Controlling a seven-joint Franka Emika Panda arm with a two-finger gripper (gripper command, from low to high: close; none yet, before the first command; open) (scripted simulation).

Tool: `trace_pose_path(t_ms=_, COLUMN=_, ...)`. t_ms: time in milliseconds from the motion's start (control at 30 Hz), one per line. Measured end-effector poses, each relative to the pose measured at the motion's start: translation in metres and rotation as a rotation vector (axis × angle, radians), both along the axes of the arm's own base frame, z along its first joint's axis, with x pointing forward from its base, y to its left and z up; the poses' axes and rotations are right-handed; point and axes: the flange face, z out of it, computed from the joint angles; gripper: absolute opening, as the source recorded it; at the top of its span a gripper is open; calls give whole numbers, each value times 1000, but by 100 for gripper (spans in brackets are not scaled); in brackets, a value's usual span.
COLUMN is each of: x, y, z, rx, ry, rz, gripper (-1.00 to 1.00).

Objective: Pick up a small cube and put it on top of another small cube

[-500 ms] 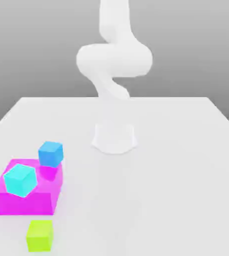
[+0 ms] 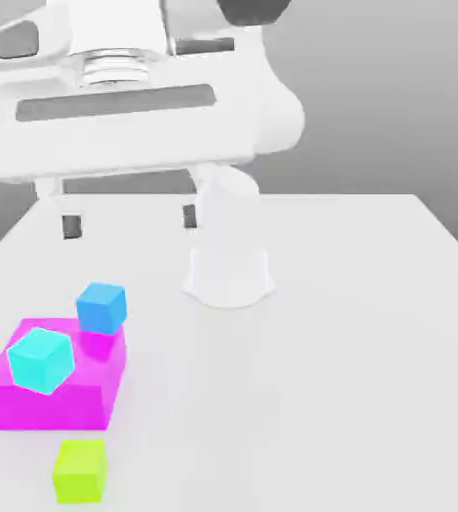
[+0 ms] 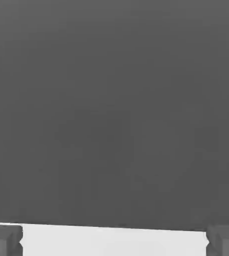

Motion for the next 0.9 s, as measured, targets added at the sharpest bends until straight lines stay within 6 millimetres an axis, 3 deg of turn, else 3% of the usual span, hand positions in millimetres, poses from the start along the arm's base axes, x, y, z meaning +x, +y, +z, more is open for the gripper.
trace_pose_path(t_ms=200, x=-4, y=-38, z=-108, rx=-26, ry=153, rz=-6, gripper=0)
trace_pose_path(t_ms=400, x=-32, y=-72, z=-207, rx=-79, ry=307, rz=1, gripper=0)
trace_pose_path(t_ms=567, x=-38, y=-78, z=-275, rx=-90, ry=330, rz=2, gripper=0)
trace_pose_path(t_ms=600, x=-38, y=-78, z=-283, rx=-89, ry=331, rz=2, gripper=-100)
trace_pose_path(t_ms=800, x=-39, y=-78, z=-287, rx=-88, ry=332, rz=2, gripper=-100)
trace_pose_path(t_ms=900, x=-37, y=-78, z=-260, rx=-91, ry=331, rz=3, gripper=-100)
